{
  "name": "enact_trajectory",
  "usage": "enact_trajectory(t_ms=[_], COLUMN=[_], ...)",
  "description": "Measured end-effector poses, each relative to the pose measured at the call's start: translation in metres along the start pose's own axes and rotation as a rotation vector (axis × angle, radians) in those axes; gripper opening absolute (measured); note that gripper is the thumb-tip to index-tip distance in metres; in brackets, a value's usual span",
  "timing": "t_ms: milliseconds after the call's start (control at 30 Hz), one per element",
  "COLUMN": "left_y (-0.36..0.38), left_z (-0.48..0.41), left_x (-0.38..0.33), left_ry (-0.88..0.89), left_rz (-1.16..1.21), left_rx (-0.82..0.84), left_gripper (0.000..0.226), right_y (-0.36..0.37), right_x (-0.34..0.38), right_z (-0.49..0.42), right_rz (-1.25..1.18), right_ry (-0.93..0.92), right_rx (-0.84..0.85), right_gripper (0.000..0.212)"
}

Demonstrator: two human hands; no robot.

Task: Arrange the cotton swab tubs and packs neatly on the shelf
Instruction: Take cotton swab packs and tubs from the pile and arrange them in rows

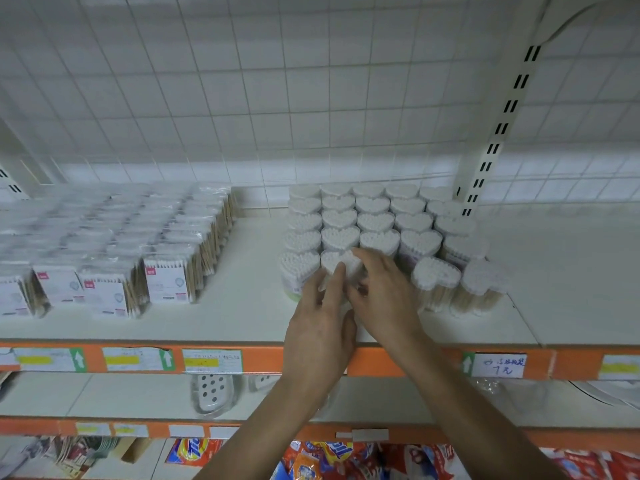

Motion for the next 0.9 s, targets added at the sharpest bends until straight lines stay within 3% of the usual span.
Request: enact_trajectory(t_ms=[533, 733, 900], left_y=[0.003, -0.004, 0.015], left_z=[-0.001, -0.002, -0.005], left_x=[0.000, -0.020, -0.042], left_ry=[-0.011, 0.062, 0.126], left_rz=[0.023, 0.131, 0.165], left_rx=[-0.024, -0.062, 0.003], left_gripper=[0.076, 0.054, 0.050], right_y=[-0.005, -0.059, -0.059], right_x=[0.000, 0.007, -0.030], right_z=[0.003, 0.009, 0.010], right_rz=[-0.003, 0.189, 0.436], right_ry=[0.014, -0.128, -0.046], right_rx=[-0.058, -0.212, 0.211], right_gripper=[0.056, 0.045, 0.065])
Point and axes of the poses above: each hand's wrist, its own z-axis away from the middle knuckle, its own y-axis out of the palm, x = y × z, the point moved 8 cm from there along -z, towards the middle knuckle, and after that the axes turned 9 degrees about -y, right-handed, at the moved point
